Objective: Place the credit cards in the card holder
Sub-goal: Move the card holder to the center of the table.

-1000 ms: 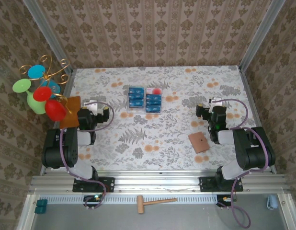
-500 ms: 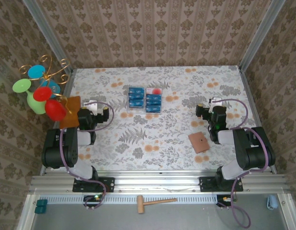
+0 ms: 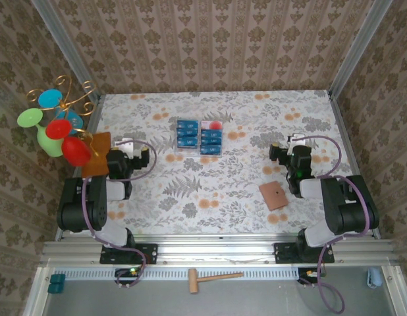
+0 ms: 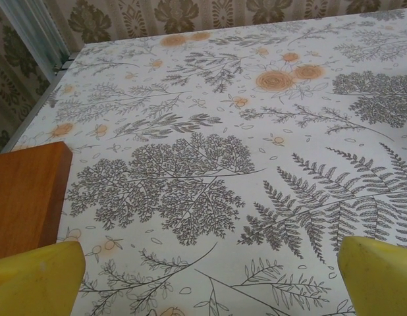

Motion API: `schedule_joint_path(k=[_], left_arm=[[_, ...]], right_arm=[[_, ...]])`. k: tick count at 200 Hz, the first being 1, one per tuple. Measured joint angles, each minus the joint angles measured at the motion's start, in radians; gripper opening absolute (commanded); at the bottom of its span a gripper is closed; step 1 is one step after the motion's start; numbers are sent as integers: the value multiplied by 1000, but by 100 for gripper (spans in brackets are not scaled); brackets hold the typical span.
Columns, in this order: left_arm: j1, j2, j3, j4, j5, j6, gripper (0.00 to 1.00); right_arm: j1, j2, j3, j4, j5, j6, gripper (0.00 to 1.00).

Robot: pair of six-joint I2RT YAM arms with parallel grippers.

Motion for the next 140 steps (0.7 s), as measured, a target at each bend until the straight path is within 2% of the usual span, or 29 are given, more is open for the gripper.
schedule_joint_path(k=[47,84,108,140], left_arm=[[-24,-158,11,-121,-44,0,100],[-80,-304,108,-351,-108,-39,100],[-148,-399,206,-530,-136,-111,100],[-302,-486,296,-715,-168,-222,100]], right_arm=[[-2,-193,190,-344,80,61,100],[-13,-343,355,-657,126,262,100],[-19,-423,373,-822,63,363,100],[-19,-438,349,-1012,-78,482,90]])
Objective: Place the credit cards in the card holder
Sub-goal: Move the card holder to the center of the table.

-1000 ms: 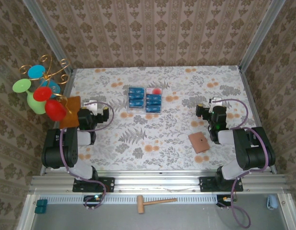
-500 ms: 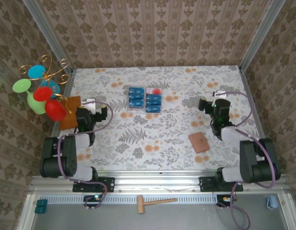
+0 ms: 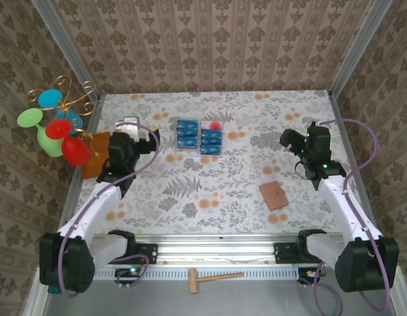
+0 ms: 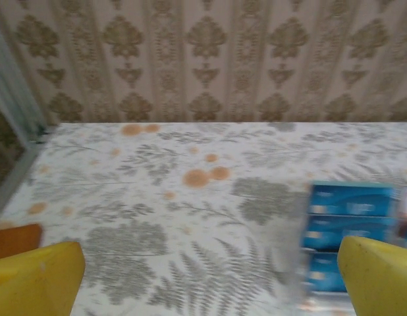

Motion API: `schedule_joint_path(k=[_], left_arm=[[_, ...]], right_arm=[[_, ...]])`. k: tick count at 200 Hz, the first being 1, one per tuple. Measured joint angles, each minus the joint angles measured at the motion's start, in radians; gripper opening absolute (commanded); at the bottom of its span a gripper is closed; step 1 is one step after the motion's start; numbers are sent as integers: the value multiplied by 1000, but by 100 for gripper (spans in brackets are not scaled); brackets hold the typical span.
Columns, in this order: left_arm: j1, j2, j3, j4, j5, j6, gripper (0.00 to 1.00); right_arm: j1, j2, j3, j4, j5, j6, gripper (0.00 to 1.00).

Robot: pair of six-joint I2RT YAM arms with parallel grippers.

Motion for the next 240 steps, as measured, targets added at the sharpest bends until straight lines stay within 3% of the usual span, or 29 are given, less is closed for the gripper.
schedule_joint_path(k=[57,100,122,240], left_arm=[[-151,50,106,-238,-44,-133,100],[-306,176,234,-371,-203,-194,100],[-340,264,342,-465,-245,-227,100],[-354,344,350,-483,-16,-336,100]], right_arm=[[0,5,-131,-220,-80,175,89],[10,5,-177,-304,-79,259,93],[26,28,-183,-307,-89,284,93],[322,151,-222,-88,-232,526,90]])
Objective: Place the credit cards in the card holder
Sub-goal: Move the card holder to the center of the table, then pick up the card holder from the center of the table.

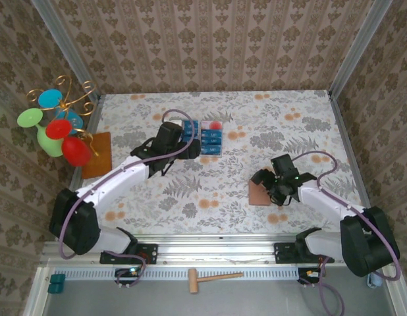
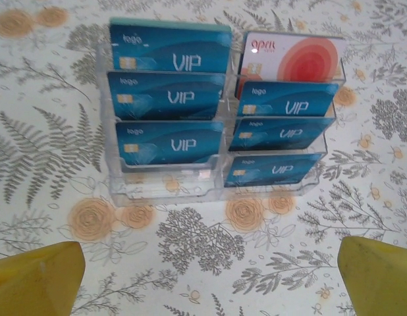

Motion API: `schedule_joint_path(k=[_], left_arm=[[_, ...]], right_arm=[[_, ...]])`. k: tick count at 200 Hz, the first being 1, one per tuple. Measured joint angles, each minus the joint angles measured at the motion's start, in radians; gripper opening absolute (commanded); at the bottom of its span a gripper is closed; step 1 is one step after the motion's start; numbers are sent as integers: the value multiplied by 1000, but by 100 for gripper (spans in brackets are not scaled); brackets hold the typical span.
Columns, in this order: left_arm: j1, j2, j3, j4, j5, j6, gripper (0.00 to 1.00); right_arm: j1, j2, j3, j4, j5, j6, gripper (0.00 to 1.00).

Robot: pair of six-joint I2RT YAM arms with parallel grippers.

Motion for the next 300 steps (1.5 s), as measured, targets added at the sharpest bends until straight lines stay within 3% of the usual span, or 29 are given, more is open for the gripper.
schedule_joint_path(k=[37,77,114,145,167,229,261,300], left_arm=[[0,30,0,13,50,-31,100],[-6,53,0,20,76,-53,100],[-6,59,0,30,91,-68,100],[-6,66,0,42,105,-82,100],[-6,73,0,58,122,-93,100],[-6,97,14,58,143,-105,100],[-6,97,15,58,143,-111,100],[-13,97,15,58,141,-123,100]], right_arm=[[88,93,66,39,-6,43,88],[120,163,172,42,6,-27,84],[120,122,151,5,56,-137,76],[116,91,92,2,61,-207,63],[106,98,57,21,35,-248,56],[102,168,55,127,-55,-277,47],[102,168,40,166,-80,-278,35],[98,168,18,185,-99,-270,9]])
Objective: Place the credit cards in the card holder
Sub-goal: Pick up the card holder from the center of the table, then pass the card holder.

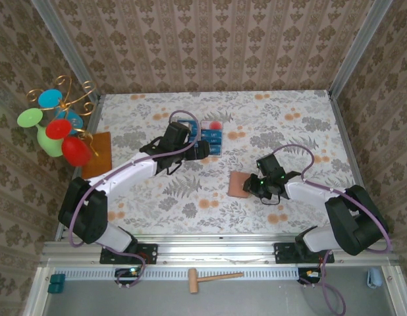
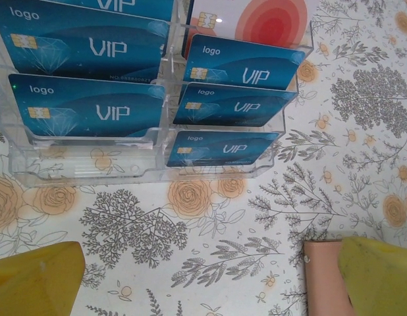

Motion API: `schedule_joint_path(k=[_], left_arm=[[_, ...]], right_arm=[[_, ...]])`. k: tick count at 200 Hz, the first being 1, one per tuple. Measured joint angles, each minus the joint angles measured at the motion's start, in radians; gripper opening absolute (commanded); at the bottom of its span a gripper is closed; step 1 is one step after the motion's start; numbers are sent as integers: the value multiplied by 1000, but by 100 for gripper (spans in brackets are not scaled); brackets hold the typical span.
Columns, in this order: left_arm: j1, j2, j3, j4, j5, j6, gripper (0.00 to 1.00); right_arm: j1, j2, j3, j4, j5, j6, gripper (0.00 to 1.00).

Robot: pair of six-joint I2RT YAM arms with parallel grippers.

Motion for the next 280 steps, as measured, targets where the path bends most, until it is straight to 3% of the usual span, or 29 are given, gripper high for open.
schedule_joint_path(k=[15,60,133,173,237,280], left_arm=[[0,0,0,0,-2,-8,100],[0,0,0,22,12,-24,100],[2,0,-29,121,142,-53,99],[27,0,-92,255,259,-161,86],[53,13,-110,518,385,-373,80],[53,53,-110,592,407,-437,77]], right_arm=[[-5,0,-1,11,-10,-2,0],[-13,-2,9,22,-51,2,0],[-13,-96,167,37,-150,41,0],[-13,-117,200,86,-193,113,0],[-13,-129,230,214,-229,242,0],[-8,-130,233,272,-240,297,0]])
